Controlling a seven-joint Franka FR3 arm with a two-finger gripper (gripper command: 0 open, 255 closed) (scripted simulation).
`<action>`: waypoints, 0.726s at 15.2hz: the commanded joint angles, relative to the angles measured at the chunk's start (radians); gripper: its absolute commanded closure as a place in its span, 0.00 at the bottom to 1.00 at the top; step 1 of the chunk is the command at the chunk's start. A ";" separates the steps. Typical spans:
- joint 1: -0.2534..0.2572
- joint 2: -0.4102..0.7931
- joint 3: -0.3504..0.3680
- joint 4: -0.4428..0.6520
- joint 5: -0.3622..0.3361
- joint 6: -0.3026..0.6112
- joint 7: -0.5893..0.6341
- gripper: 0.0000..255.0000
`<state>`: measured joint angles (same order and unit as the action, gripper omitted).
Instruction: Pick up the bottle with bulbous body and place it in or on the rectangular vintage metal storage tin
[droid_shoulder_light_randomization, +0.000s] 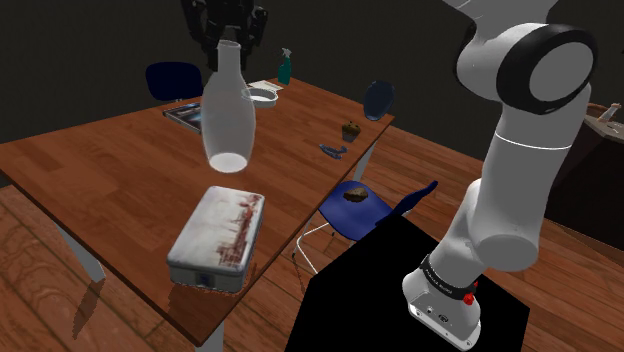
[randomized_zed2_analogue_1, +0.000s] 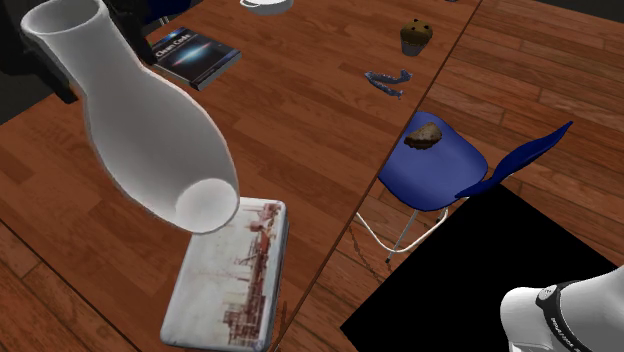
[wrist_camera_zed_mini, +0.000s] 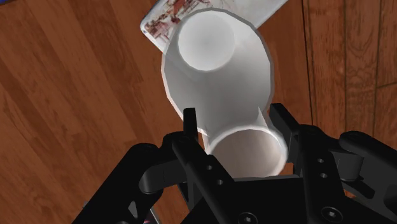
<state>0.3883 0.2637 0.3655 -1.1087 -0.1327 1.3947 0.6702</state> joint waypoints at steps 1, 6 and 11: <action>0.035 0.011 0.015 0.045 -0.011 -0.038 0.043 1.00; 0.036 -0.023 0.021 -0.048 0.002 0.022 0.064 1.00; 0.018 -0.066 0.018 -0.177 0.020 0.111 0.060 1.00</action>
<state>0.4089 0.2038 0.3835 -1.2658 -0.1152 1.4900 0.7299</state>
